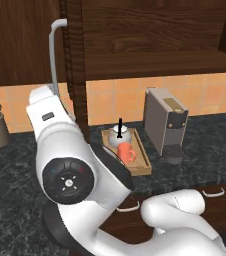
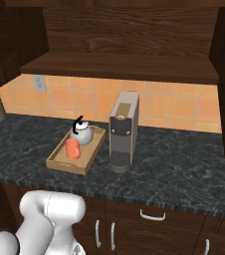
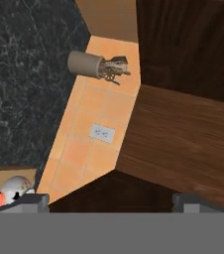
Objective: Pick the kettle from the counter and place it on the tray. Then pick the mug from the cabinet and place it on the tray. Then close the cabinet doors.
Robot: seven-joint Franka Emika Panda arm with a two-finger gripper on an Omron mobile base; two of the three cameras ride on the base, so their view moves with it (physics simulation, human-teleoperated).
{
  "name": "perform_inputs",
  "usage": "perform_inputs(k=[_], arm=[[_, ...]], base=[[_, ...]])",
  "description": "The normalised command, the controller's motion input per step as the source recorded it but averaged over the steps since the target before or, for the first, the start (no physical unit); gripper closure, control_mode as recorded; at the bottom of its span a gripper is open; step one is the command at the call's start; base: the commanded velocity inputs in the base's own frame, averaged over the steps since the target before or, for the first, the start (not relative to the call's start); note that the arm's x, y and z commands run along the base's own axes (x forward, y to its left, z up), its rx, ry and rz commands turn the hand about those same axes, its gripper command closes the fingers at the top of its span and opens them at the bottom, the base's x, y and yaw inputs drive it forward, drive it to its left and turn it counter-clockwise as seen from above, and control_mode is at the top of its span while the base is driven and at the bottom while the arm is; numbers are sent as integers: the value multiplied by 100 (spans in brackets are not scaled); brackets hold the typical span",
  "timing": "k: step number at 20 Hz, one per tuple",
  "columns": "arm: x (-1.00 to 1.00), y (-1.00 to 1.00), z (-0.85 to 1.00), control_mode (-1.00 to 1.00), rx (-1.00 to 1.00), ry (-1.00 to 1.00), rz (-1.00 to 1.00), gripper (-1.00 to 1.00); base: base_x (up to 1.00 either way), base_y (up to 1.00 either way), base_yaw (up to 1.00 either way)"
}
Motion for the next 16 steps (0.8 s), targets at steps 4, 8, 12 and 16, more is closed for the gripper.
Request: perform_inputs(k=[4, 8, 12, 16], arm=[[11, -60, -6, -100, 0, 0, -18, -100], [24, -48, 0, -100, 0, 0, -16, -100], [25, -65, 0, -100, 0, 2, -15, -100], [27, -85, 0, -100, 0, 7, -15, -100]], base=[[0, 0, 0], [0, 0, 0], [0, 0, 0], [0, 0, 0]])
